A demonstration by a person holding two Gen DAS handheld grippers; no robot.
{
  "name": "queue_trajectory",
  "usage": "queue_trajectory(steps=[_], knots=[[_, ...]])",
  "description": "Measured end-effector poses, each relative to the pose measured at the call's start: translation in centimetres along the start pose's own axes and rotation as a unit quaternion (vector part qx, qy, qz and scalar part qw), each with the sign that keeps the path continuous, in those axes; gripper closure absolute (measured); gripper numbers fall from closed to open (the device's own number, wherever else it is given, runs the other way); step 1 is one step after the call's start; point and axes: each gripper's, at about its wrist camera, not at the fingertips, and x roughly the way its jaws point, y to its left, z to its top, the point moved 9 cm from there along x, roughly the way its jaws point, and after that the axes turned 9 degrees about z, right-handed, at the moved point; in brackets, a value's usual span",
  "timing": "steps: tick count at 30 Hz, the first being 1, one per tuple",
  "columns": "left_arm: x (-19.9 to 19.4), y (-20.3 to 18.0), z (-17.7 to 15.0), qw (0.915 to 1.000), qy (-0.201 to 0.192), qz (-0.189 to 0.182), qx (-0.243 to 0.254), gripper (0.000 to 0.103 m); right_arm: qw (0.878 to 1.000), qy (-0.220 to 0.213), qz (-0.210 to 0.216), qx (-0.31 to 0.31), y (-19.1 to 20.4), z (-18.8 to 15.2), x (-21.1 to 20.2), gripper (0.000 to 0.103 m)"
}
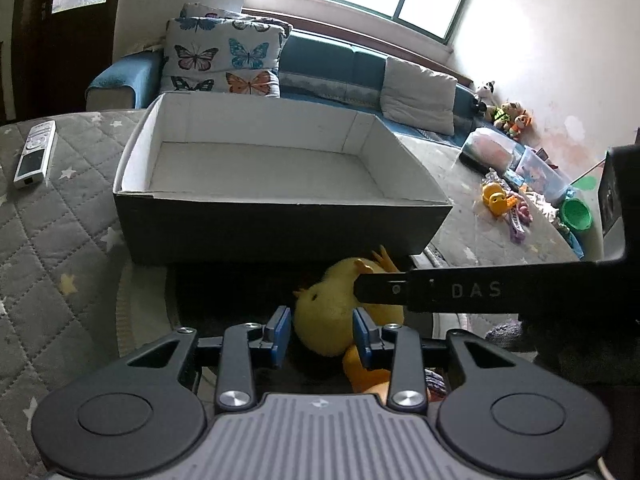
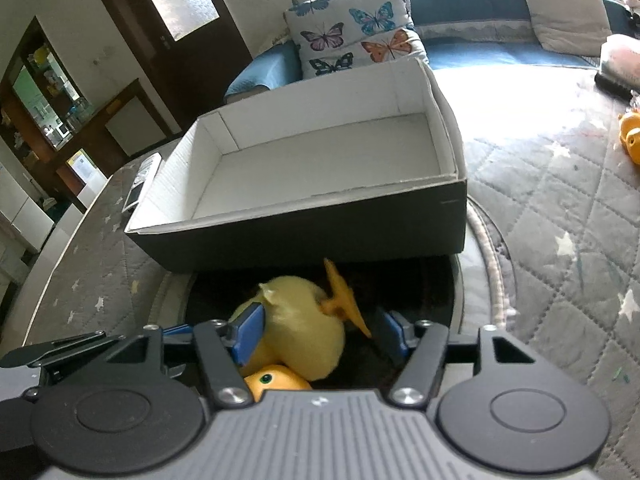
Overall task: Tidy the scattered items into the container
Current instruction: 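Lift the chick with the right gripper up over the grey box rim, then lower the chick into the grey box and open the right gripper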
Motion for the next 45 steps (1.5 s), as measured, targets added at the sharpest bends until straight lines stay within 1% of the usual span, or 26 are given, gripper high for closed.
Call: queue_trajectory(steps=[6,9,13,17,22,28,33,39,43,45], knots=[[1.2,0.3,-0.6,0.9999,0.014,0.003,0.000,0.066,1.000,0.004,0.015,0.000,0.3,0.0,0.7,0.040],[1.5,0.5,-0.5,0.9999,0.015,-0.001,-0.008,0.066,1.000,0.003,0.028,0.012,0.3,-0.1,1.0,0.042],[1.8,0.5,-0.2,0.9998,0.014,-0.007,-0.009,0.066,0.999,0.001,0.038,0.011,0.4,0.0,1.4,0.042],[2.2,0.6,0.0,0.9998,0.013,-0.009,-0.009,0.067,0.999,-0.001,0.042,0.010,0.7,0.0,1.5,0.043],[2.0,1.0,0.0,0.9999,0.008,-0.009,-0.011,0.068,0.999,-0.005,0.041,0.000,1.4,0.0,1.2,0.049],[0.5,1.3,0.1,0.9999,-0.007,-0.007,-0.013,0.069,0.999,-0.015,0.038,-0.027,3.0,0.0,0.0,0.050],[-1.6,1.2,0.9,0.9994,-0.030,-0.008,-0.014,0.069,0.998,-0.033,0.040,-0.045,4.5,0.6,-1.7,0.050],[-4.1,0.7,3.4,0.9976,-0.069,-0.004,-0.009,0.069,0.994,-0.068,0.039,-0.070,6.4,2.9,-4.2,0.050],[-4.4,0.5,5.5,0.9966,-0.083,0.003,0.001,0.070,0.993,-0.084,0.038,-0.077,6.9,4.9,-4.8,0.050],[-4.2,0.4,6.4,0.9963,-0.085,0.009,0.006,0.072,0.992,-0.088,0.038,-0.079,7.1,5.8,-4.6,0.051]])
